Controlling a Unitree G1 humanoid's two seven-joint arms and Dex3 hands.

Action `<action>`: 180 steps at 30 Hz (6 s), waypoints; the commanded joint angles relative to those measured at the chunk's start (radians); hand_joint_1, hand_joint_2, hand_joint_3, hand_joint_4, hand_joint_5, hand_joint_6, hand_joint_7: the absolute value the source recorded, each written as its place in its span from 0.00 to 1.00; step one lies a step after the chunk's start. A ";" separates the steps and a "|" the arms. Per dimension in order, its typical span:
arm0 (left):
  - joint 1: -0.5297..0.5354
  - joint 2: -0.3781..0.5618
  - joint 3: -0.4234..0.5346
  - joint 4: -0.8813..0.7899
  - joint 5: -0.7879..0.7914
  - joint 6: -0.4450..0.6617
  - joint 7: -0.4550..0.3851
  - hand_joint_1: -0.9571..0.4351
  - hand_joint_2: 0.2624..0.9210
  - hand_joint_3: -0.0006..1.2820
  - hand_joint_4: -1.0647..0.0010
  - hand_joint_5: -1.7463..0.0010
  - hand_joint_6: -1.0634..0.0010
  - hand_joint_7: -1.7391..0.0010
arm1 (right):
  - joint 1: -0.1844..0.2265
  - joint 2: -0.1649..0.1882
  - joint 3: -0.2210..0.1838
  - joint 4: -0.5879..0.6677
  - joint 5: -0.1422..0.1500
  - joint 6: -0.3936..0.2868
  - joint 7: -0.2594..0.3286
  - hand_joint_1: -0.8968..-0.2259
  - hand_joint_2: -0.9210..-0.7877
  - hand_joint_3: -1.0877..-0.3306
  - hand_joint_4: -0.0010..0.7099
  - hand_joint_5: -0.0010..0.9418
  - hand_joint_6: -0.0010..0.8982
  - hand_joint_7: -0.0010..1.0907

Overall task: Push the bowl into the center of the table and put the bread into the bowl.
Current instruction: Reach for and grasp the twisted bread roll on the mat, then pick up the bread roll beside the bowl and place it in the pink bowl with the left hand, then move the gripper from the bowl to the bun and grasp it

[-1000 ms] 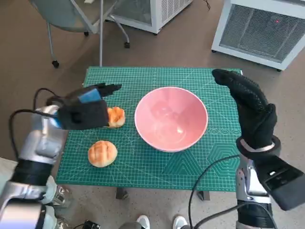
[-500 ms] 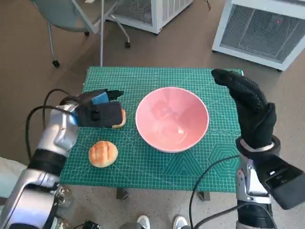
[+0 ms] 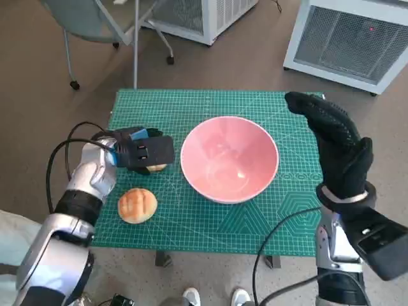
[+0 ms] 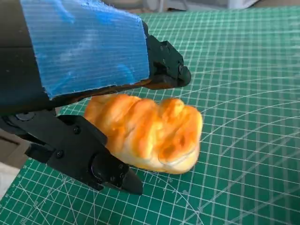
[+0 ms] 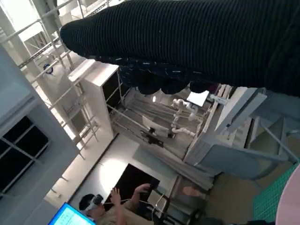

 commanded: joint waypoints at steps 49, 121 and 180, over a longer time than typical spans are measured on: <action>0.252 0.111 0.236 -0.884 -0.081 -0.087 0.214 0.69 0.98 0.02 0.26 0.41 0.37 0.34 | 0.055 0.009 0.018 -0.023 0.035 0.014 0.029 0.33 0.00 0.51 0.12 0.00 0.00 0.45; 0.353 0.023 0.160 -1.170 -0.042 -0.187 -0.087 0.36 0.77 0.00 1.00 1.00 0.80 1.00 | 0.086 0.014 0.021 -0.047 0.035 0.036 0.023 0.33 0.00 0.50 0.09 0.00 0.00 0.41; 0.708 0.422 0.383 -1.270 -0.349 0.074 -0.472 0.47 0.74 0.00 0.92 1.00 0.76 1.00 | 0.035 0.009 -0.005 0.015 0.083 0.020 0.071 0.38 0.00 0.51 0.10 0.00 0.00 0.42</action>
